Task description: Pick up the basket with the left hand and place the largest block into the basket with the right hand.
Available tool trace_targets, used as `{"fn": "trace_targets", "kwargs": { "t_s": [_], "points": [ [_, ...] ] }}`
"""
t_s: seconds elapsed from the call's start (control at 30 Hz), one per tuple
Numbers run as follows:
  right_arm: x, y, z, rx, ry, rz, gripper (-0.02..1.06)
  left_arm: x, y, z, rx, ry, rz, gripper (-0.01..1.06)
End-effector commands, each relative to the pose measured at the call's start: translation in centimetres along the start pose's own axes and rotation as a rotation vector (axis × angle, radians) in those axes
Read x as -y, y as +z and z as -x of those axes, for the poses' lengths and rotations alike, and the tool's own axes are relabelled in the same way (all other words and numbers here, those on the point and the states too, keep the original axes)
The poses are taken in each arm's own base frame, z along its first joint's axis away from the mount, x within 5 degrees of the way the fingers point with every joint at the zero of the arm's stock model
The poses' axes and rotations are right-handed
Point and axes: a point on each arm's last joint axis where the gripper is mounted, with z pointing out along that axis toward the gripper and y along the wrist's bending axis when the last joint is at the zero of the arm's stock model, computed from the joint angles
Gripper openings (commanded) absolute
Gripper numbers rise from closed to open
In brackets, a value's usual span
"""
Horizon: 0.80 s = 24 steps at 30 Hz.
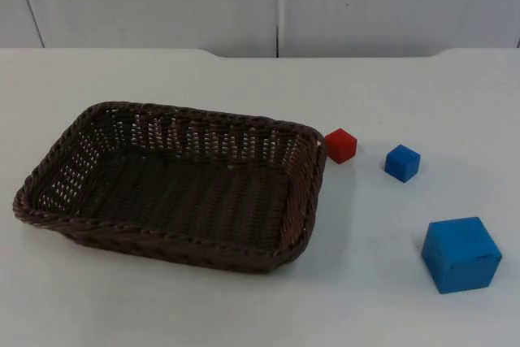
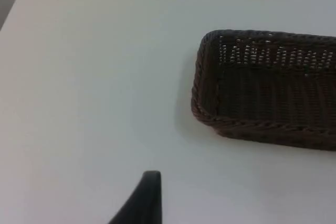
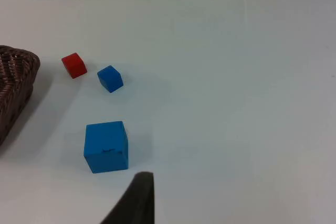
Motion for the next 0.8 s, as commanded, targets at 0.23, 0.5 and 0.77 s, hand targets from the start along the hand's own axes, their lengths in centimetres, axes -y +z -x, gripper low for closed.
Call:
{"fn": "trace_targets", "kwargs": {
  "t_s": [0.23, 0.5, 0.77],
  "points": [
    [0.0, 0.1, -0.1, 0.002, 0.001, -0.004, 1.05, 0.4, 0.0, 0.8, 0.013, -0.038, -0.046, 1.05],
    [0.0, 0.1, -0.1, 0.002, 0.001, -0.004, 1.05, 0.6, 0.0, 2.7, -0.010, -0.060, -0.074, 1.05],
    [0.0, 0.1, -0.1, 0.002, 0.001, -0.004, 1.05, 1.4, 0.9, 4.8, 0.000, -0.153, -0.184, 1.05]
  ]
}}
